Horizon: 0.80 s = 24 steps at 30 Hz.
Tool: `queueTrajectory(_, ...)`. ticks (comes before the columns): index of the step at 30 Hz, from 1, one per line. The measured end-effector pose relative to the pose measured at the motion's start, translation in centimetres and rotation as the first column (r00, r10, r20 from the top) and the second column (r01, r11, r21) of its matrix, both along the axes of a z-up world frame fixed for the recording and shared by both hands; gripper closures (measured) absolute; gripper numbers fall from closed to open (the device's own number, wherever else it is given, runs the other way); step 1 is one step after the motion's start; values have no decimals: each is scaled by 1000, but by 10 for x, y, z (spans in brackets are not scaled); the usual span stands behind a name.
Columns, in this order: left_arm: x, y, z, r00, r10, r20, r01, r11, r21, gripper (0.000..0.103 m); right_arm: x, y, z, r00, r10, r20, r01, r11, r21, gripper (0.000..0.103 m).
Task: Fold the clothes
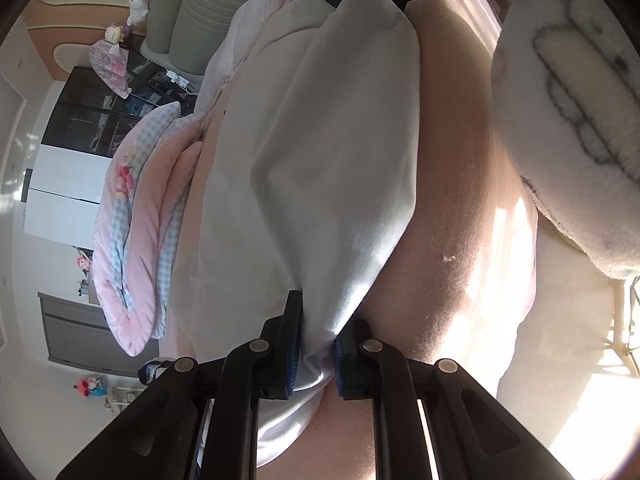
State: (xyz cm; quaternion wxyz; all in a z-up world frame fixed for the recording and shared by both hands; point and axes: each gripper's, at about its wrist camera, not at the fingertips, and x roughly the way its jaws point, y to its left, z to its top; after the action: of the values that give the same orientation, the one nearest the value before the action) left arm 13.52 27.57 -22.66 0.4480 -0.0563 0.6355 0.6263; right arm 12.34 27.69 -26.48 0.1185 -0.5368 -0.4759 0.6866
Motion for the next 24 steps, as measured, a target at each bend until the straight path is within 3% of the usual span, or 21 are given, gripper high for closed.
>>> queueTrajectory(6, -12, 11, 21, 989, 41, 141, -33, 998, -60, 93, -6, 10, 19, 998, -34, 52, 40, 992, -124, 87)
queueTrajectory(12, -23, 22, 43, 959, 86, 272, -58, 992, -111, 90, -14, 18, 36, 993, -84, 81, 100, 969, -225, 87)
queueTrajectory(24, -26, 25, 66, 967, 72, 245, -52, 995, -89, 90, -16, 18, 69, 997, -78, 27, 82, 970, -228, 87)
